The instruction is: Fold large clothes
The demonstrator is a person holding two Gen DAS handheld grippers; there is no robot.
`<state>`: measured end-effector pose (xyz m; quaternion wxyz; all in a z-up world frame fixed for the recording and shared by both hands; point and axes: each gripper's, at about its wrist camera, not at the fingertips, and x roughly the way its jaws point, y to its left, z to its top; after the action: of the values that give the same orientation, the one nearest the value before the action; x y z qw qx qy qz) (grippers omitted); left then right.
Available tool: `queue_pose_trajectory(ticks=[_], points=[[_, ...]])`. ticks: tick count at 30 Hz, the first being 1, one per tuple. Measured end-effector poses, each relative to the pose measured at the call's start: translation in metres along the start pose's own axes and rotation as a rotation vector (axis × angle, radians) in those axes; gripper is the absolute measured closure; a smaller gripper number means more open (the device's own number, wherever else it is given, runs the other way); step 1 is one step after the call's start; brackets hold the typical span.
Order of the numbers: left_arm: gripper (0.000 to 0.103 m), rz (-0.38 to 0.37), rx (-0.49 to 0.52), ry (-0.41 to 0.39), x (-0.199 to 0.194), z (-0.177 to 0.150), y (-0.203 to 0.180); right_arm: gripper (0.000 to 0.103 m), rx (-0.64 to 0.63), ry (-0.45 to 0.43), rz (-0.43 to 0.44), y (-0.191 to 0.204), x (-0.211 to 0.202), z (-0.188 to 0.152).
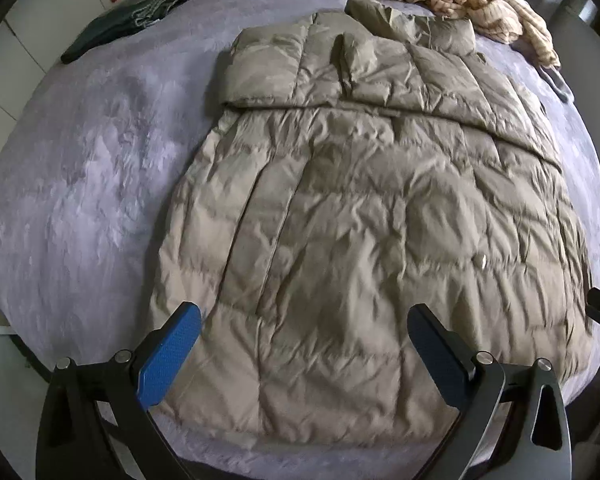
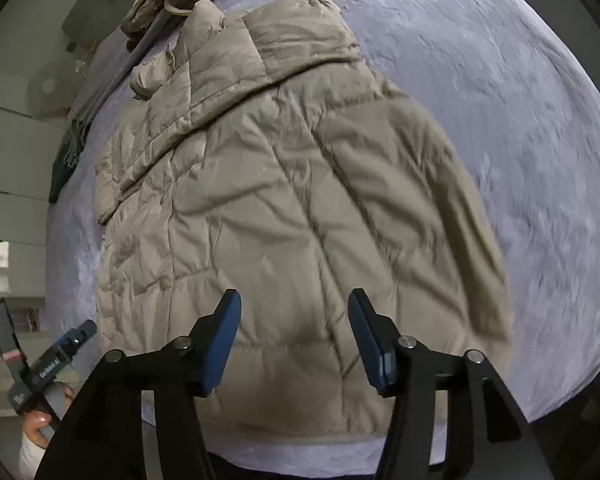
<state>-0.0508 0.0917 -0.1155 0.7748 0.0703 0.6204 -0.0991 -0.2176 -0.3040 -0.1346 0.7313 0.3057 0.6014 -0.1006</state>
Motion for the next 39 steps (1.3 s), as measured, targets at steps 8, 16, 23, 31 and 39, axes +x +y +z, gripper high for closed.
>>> queue_pose_trajectory(ticks=[8,16,23,31,39], points=[[0.000,-0.027,0.002,0.007,-0.005,-0.030,0.025,0.035,0.098,-0.024,0.030,0.002,-0.004,-0.051],[0.000,-0.042,0.012,0.011,-0.006,-0.048,0.043,0.024,0.154,-0.062,0.052,0.002,-0.010,-0.081],[0.000,-0.195,-0.073,0.064,0.003,-0.066,0.066,0.003,0.232,-0.064,0.100,-0.015,-0.009,-0.095],[0.000,-0.415,-0.191,0.144,0.017,-0.087,0.091,0.000,0.356,-0.092,0.179,-0.042,-0.006,-0.107],[0.000,-0.620,-0.354,0.277,0.059,-0.108,0.103,0.000,0.534,-0.054,0.299,-0.073,0.010,-0.114]])
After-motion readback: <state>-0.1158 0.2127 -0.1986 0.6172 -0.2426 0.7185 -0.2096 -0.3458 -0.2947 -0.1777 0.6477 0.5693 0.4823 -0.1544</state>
